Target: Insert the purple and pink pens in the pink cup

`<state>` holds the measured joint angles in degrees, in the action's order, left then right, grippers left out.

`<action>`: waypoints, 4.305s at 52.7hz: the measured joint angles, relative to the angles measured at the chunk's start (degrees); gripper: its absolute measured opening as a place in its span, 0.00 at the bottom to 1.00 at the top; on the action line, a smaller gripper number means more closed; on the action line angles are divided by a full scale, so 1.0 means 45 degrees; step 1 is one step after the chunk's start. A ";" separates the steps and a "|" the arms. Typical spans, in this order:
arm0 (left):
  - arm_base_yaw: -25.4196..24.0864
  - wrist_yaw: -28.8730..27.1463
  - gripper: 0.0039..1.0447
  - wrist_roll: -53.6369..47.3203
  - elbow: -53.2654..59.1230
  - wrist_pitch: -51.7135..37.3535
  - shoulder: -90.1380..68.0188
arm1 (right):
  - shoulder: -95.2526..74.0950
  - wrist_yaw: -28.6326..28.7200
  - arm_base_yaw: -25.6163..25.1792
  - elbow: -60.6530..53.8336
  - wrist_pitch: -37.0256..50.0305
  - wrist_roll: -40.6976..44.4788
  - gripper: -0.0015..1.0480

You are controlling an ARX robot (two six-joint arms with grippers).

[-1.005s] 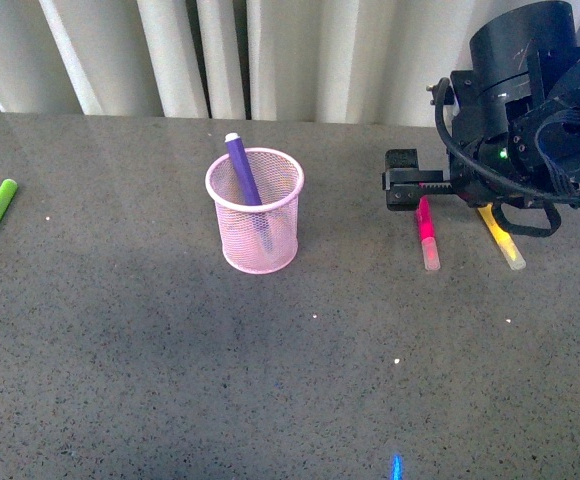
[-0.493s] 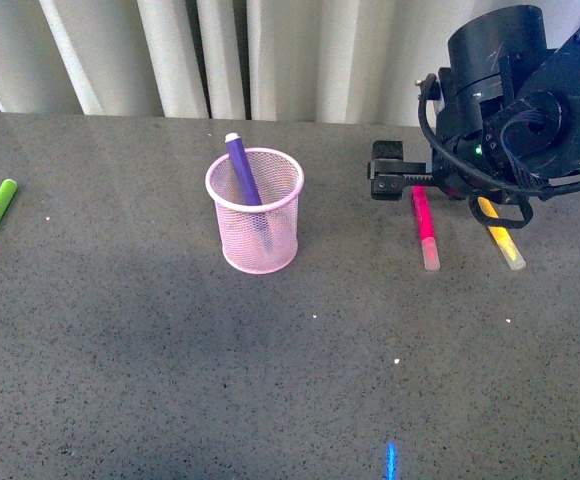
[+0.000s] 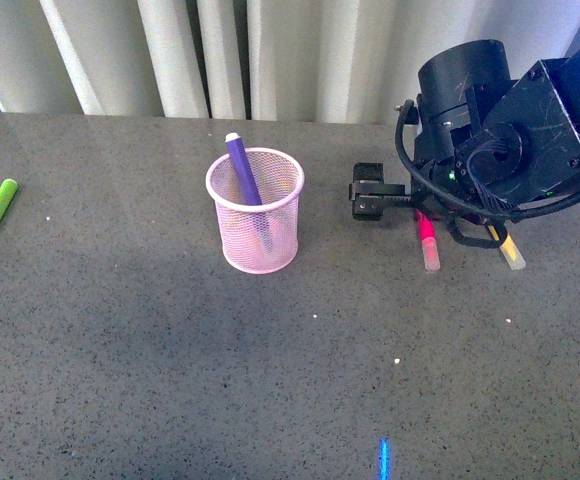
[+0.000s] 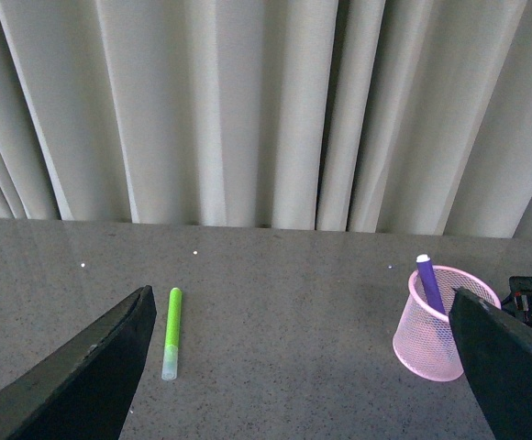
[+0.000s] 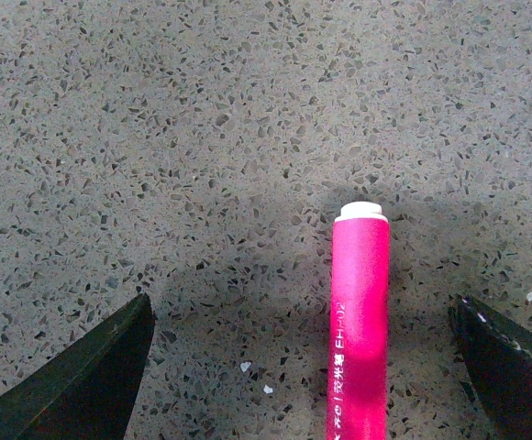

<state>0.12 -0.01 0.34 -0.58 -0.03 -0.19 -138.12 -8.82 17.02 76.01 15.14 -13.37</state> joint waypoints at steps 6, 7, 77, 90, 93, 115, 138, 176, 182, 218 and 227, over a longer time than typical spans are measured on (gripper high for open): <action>0.0000 0.0000 0.94 0.0000 0.0000 0.0000 0.0000 | -0.0049 0.0015 -0.0019 0.0005 0.0000 -0.0024 0.93; 0.0000 0.0000 0.94 0.0000 0.0000 0.0000 0.0000 | -0.0049 0.0019 -0.0024 0.0005 0.0000 -0.0034 0.93; 0.0000 0.0000 0.94 0.0000 0.0000 0.0000 0.0000 | 0.2798 0.2249 0.2365 -0.2618 0.8918 0.4677 0.11; 0.0000 0.0000 0.94 0.0000 0.0000 0.0000 0.0000 | 0.2409 0.2263 0.3109 -0.1496 0.8854 0.4600 0.11; 0.0000 0.0000 0.94 0.0000 0.0000 0.0000 0.0000 | 0.2215 0.2220 0.3181 -0.1180 0.8680 0.4571 0.11; 0.0000 0.0000 0.94 0.0000 0.0000 0.0000 0.0000 | 0.1001 0.2118 0.3541 0.0160 0.7830 0.3691 0.11; 0.0000 0.0000 0.94 0.0000 0.0000 0.0000 0.0000 | 0.0593 0.2035 0.3585 0.0155 0.7893 0.3570 0.11; 0.0000 0.0000 0.94 0.0000 0.0000 0.0000 0.0000 | 0.1224 0.1671 0.3740 -0.1307 0.7941 0.3011 0.89; 0.0000 0.0000 0.94 0.0000 0.0000 0.0000 0.0000 | 0.2312 0.1316 0.3633 -0.1875 0.7679 0.2579 0.93; 0.0000 -0.0029 0.94 0.0000 0.0000 0.0000 0.0000 | 0.9729 -0.2837 0.1719 -0.8845 0.9044 0.2210 0.72; 0.0000 -0.0024 0.94 -0.0005 0.0000 0.0000 0.0000 | 1.2002 -0.2025 0.0282 -1.1657 1.0020 0.2885 0.40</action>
<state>0.12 -0.12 0.32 -0.58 -0.03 -0.19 -84.12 -17.93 18.28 23.55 60.23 -0.38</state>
